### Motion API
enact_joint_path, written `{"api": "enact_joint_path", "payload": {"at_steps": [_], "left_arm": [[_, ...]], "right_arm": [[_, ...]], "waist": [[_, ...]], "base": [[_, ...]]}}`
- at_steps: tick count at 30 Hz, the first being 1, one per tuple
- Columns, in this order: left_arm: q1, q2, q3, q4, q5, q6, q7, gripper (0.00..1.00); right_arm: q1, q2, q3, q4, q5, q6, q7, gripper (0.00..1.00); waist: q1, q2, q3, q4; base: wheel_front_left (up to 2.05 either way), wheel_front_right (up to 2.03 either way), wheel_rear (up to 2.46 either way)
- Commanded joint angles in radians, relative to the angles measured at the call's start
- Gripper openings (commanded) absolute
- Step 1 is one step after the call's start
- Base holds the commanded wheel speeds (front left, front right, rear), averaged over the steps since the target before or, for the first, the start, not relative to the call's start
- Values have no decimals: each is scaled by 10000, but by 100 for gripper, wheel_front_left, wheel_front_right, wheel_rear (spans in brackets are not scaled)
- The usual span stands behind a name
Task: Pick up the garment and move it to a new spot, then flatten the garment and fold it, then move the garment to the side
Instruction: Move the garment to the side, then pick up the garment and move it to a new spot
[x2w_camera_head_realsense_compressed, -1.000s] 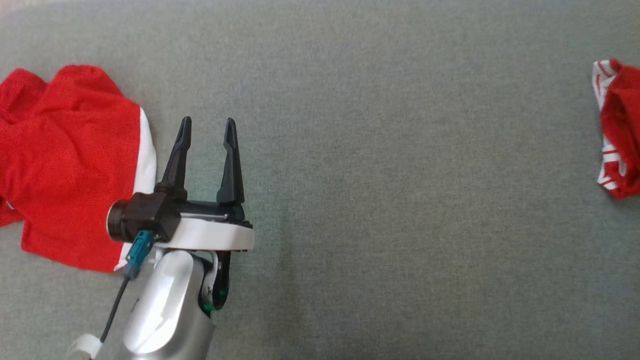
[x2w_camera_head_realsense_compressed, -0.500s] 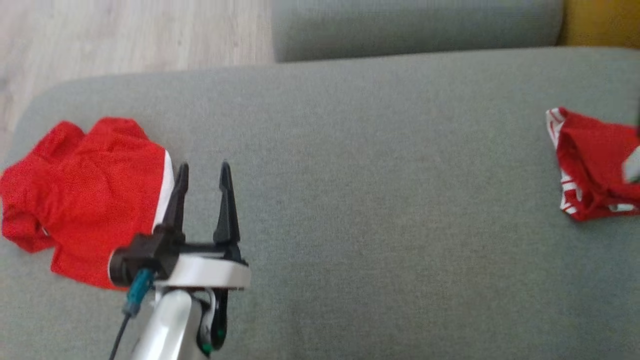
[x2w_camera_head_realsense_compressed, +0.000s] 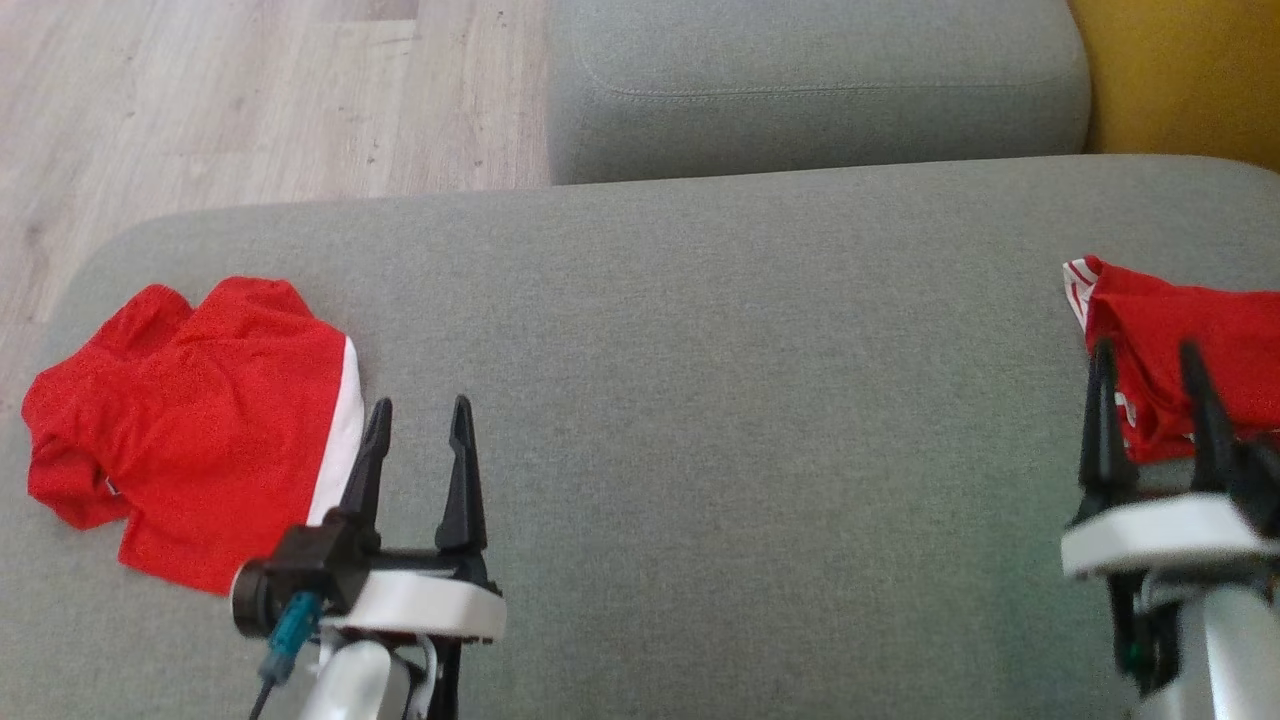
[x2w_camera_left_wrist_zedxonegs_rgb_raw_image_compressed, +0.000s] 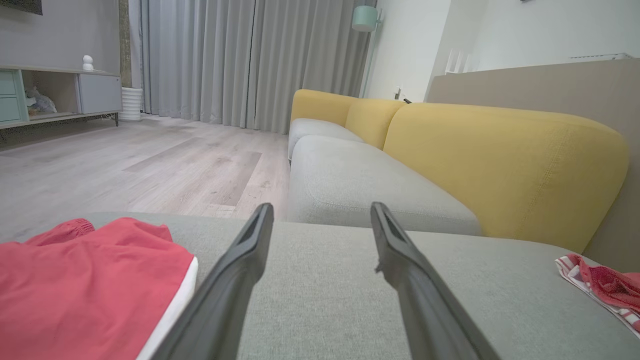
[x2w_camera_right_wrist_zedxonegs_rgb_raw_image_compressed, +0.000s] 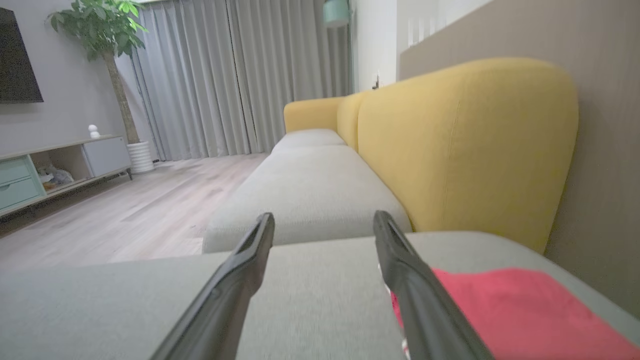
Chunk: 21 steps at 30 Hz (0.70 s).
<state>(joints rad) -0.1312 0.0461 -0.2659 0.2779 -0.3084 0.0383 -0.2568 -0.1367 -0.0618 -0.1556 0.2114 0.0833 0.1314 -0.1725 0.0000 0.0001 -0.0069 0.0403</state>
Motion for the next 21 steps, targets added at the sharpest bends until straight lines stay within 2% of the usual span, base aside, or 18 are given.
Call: {"api": "enact_joint_path", "payload": {"at_steps": [1,11,21], "left_arm": [[-104,41,210,-199,53,-14,-49,100],[98,41,275,-36,38,-26,-49,100],[59,41,269,-17,9,1,-49,100]], "right_arm": [[58,58,98,-72,215,-7,-333,100],[889,113,751,925,879,-7,-853,100],[817,115,961,830,866,-7,-890,100]], "waist": [[0,-1,-8,29],[0,-1,-61,-14],[0,-1,-96,92]], "base": [[0,0,0],[0,0,0],[0,0,0]]}}
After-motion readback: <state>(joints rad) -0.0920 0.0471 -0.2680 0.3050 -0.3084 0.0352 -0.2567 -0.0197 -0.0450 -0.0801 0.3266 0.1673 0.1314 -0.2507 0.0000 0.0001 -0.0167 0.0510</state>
